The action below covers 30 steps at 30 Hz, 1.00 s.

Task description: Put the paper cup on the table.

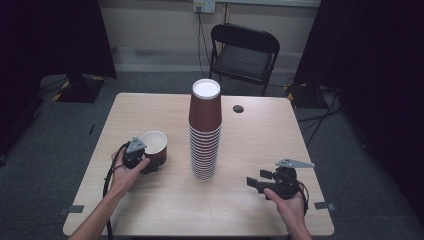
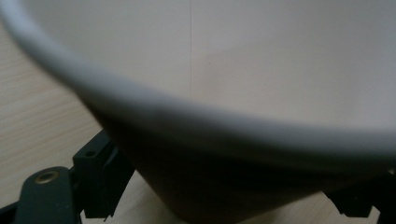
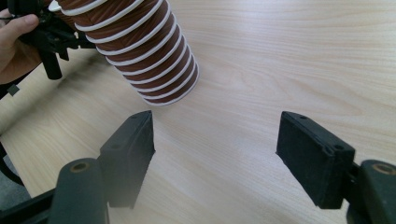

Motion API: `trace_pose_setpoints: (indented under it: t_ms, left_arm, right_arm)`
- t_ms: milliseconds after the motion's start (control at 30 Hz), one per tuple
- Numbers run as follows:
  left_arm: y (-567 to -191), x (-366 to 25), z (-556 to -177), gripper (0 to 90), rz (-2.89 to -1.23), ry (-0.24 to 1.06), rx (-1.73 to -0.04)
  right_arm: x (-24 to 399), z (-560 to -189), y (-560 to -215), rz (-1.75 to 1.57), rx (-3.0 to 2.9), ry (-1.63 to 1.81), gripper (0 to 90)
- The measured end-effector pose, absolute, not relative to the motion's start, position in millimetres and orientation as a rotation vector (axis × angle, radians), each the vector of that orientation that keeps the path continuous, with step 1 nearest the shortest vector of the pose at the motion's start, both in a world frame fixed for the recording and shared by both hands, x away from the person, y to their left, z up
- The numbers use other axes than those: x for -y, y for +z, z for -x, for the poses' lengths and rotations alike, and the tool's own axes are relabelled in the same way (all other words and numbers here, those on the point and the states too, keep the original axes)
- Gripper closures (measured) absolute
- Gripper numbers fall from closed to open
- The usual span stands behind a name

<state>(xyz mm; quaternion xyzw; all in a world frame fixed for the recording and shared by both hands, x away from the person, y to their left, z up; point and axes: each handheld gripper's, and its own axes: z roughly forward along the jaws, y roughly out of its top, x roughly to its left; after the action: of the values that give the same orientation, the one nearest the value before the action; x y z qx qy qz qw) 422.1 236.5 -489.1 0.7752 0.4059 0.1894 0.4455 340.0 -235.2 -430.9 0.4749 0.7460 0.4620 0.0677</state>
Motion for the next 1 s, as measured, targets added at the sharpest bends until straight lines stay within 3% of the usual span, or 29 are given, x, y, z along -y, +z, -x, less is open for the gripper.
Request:
trace_pose_setpoints:
  t_ms: [467,1000]
  left_arm:
    - [-485,-246,-404,15.7,-1.920,0.518,-1.066]
    - [-467,-255,-364,18.6,-1.919,0.455,-1.066]
  right_arm:
    - [234,-341,-432,-1.430,-2.262,1.386,27.6]
    - [239,-340,-431,-1.431,-2.227,1.383,27.5]
